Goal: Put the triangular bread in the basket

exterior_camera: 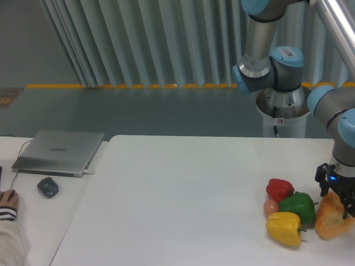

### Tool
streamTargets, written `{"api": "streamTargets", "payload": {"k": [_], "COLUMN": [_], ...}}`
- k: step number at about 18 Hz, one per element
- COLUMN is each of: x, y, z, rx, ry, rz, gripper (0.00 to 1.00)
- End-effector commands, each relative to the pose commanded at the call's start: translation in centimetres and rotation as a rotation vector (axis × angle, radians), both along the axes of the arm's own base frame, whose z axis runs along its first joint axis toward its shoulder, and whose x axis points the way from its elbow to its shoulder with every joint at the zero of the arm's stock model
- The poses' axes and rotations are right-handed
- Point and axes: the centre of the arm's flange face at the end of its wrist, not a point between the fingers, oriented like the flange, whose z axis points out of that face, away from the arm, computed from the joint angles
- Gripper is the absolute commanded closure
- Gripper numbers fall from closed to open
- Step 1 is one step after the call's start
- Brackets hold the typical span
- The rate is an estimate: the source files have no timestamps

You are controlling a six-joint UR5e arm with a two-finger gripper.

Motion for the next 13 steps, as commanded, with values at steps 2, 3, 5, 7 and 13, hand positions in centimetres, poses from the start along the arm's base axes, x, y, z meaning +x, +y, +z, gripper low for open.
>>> {"api": "streamTargets", "payload": {"k": [2,3,5,7,13], "x": [-0.1,-0.3,-0.6,-1.0,-4.2], "y": [0.0,0.2,0.4,0.4,-3.7], "z": [0.2,0.6,1.7,3.3,8.5], "rx": [0.0,0.005,0.018,0.031,0.064], "ry": [0.006,0.013,0.031,0.053,0.095], "rz": [-0.002,-0.002,-0.003,0.0,-0.011], "gripper": [0.99,1.0,1.0,1.0,1.0]}}
